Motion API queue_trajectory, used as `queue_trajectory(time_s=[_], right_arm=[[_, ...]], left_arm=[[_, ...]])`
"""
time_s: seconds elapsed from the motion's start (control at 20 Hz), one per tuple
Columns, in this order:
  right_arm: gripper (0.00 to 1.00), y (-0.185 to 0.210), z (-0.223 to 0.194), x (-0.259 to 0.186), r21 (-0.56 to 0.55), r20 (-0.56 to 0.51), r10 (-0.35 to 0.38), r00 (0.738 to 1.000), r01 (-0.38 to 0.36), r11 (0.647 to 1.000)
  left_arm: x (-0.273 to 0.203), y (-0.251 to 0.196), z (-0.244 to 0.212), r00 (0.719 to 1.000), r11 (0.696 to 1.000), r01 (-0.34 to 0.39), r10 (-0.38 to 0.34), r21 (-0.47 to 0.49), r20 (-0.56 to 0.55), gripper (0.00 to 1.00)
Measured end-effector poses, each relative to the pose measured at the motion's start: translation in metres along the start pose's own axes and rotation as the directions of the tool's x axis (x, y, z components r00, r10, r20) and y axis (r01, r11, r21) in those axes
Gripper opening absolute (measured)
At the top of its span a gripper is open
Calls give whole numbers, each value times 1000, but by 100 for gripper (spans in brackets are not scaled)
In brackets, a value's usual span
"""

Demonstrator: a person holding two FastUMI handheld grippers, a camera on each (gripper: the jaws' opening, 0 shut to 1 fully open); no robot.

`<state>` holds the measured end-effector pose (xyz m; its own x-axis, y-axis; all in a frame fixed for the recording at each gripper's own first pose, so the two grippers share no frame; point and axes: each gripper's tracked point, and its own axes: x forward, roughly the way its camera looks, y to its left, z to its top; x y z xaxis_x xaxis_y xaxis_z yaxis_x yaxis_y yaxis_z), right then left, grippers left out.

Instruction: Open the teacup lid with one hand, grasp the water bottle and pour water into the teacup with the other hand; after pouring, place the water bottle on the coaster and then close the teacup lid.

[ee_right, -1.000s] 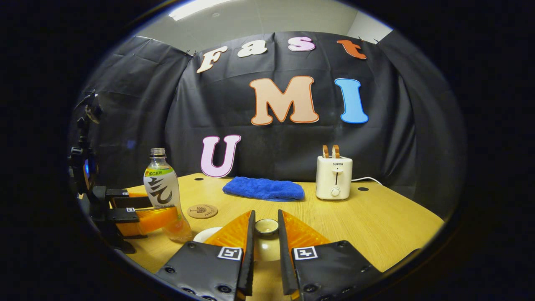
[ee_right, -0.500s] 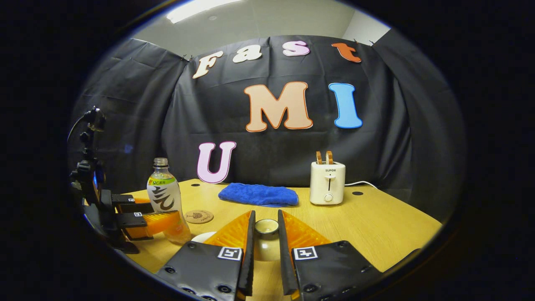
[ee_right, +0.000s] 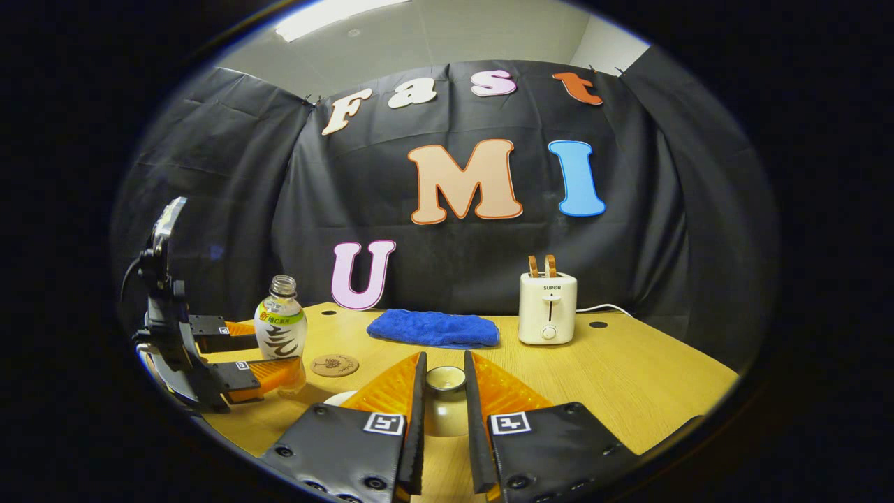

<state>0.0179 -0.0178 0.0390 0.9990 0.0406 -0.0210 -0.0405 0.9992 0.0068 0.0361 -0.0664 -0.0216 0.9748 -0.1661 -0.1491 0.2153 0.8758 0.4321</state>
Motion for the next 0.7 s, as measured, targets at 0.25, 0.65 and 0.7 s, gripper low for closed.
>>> queue_trajectory(time_s=[0.25, 0.65, 0.7], right_arm=[[30, -6, 8, -2, 7, 16, -9, 1000, 9, 1000], [30, -6, 8, -4, 24, 10, -4, 1000, 4, 1000], [30, -5, 10, -5, 24, 15, -1, 1000, 1, 1000]], left_arm=[[-3, -3, -4, 1000, 985, -11, 13, 173, -7, 56], [3, -14, -11, 999, 892, 33, -20, 451, -34, 57], [3, -16, -12, 999, 879, 38, -23, 476, -38, 56]])
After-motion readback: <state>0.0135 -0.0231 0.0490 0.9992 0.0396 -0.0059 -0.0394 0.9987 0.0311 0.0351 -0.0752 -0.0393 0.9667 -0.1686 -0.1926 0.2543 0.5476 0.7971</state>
